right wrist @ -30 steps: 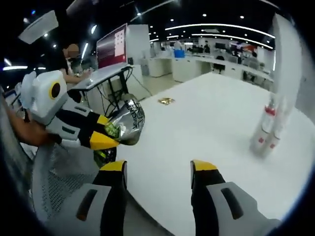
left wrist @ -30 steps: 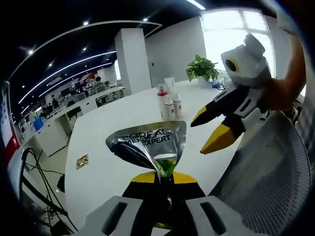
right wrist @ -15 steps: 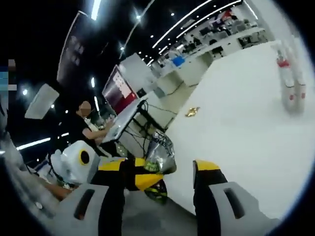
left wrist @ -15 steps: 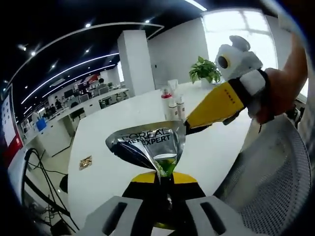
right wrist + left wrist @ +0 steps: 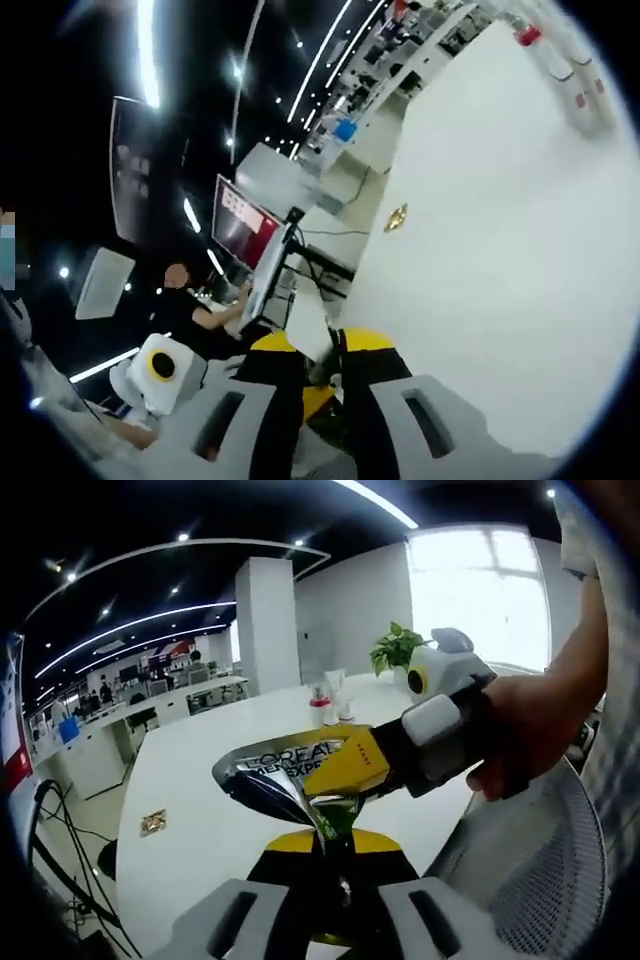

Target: Arrange the skincare products in the storage area until every visible bottle or jar stands upright without overlapping.

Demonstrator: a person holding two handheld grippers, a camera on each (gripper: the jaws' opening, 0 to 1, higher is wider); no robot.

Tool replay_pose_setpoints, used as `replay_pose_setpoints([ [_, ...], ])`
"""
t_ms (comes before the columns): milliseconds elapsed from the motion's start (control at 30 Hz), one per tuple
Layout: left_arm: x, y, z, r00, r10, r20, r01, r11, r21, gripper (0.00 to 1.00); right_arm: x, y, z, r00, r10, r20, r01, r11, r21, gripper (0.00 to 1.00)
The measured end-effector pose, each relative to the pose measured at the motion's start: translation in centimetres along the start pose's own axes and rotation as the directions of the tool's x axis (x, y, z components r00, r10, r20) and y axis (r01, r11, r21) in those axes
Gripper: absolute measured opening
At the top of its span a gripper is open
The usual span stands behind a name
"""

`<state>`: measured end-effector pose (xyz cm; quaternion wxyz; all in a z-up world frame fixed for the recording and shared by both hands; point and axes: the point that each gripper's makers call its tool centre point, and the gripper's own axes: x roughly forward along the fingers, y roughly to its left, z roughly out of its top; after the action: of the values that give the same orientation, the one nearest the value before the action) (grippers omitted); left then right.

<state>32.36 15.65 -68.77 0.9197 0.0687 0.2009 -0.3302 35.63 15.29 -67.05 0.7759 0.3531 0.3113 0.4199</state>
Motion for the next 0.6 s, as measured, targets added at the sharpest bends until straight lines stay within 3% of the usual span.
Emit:
replay_pose_setpoints([
  [67,0.0,0.0,0.0,1.000,-0.003,0.004,0.003,1.000,-0.009,0.10,-0.1,0.2,0.0,1.000,0.006,-0.005,-0.006,1.000,0.000,0.08],
  [200,0.1,-0.3,0.1,1.000,-0.012,0.008,0.012,1.000,0.002,0.15,-0.6,0.4,0.4,1.000,0.000,-0.022,-0.002,0.996,-0.084,0.06],
  [333,0.0,-0.7,0.3,0.999,-0.032,0.020,0.032,0.999,-0.021,0.20,-1.3,0.3,0.4,1.000,-0.002,-0.025,0.000,0.997,-0.077,0.05],
  [533,0.0,0.7,0.6,0.999,0.012,0.038,-0.008,0.993,-0.121,0.47,-2.8,-0.2,1.7,1.000,-0.023,0.001,0.023,0.997,-0.068,0.04],
  [600,0.0,0.9,0.7,0.999,0.018,0.044,-0.011,0.990,-0.144,0.50,-3.5,-0.2,2.5,1.000,-0.006,0.016,0.007,0.997,-0.081,0.04],
])
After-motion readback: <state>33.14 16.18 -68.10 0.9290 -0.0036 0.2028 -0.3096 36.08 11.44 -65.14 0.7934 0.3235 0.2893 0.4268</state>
